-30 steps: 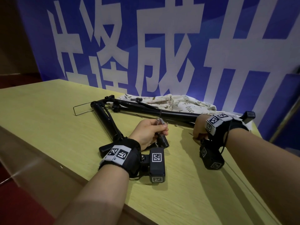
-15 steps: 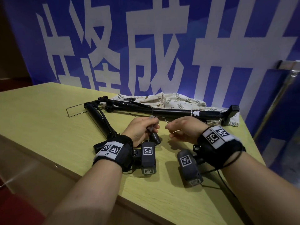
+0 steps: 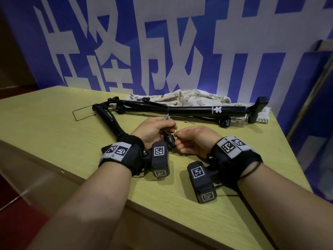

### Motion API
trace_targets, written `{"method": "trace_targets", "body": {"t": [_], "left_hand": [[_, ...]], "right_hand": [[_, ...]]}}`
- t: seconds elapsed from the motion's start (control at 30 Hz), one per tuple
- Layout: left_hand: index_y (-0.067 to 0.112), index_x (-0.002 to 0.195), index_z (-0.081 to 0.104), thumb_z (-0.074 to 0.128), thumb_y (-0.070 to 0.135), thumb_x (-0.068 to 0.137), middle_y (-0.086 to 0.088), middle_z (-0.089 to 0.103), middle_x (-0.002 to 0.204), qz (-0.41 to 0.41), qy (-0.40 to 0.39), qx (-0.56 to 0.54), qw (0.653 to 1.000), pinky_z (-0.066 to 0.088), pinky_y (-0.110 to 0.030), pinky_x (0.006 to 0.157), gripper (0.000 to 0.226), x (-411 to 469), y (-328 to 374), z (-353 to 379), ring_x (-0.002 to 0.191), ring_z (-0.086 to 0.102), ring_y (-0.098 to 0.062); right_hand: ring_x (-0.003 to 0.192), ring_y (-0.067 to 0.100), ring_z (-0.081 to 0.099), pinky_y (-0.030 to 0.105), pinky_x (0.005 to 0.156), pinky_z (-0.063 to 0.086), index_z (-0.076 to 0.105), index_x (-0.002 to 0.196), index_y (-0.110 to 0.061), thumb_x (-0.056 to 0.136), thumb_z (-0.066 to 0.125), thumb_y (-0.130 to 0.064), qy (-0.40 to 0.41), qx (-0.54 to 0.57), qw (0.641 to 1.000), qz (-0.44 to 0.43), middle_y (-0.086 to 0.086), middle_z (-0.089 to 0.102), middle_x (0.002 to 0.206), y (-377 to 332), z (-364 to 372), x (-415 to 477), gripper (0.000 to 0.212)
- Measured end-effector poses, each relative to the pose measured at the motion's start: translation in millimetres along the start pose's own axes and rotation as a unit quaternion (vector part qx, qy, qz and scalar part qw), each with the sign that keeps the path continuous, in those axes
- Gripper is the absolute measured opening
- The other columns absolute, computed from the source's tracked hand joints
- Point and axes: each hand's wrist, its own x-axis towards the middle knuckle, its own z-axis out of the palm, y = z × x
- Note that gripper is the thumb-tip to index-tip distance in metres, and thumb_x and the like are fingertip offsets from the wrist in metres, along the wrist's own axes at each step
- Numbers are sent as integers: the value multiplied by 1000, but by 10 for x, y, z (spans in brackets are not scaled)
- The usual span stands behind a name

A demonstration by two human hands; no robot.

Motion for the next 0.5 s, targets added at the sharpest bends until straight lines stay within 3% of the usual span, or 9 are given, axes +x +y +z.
{"method": "trace_targets", "body": {"t": [0.27, 0.5], "left_hand": [[8, 83, 63, 54, 0, 92, -4, 66, 75, 2, -17, 5, 1000, 50, -29, 71, 15, 5, 1, -29, 73, 61, -16], [8, 89, 63, 53, -5, 91, -1, 71, 73, 16, 9, -6, 1000, 52, -26, 71, 17, -5, 17, 11, 71, 63, -10]], "right_hand": [[60, 15, 53, 19, 50, 49, 59, 91, -5, 97, 47, -6, -2, -14, 1000, 2, 10, 58, 71, -14, 22, -23, 14], [58, 16, 52, 20, 48, 48, 60, 91, -5, 96, 48, -5, -6, -21, 1000, -21, 10, 57, 69, 21, 12, 4, 13]]}}
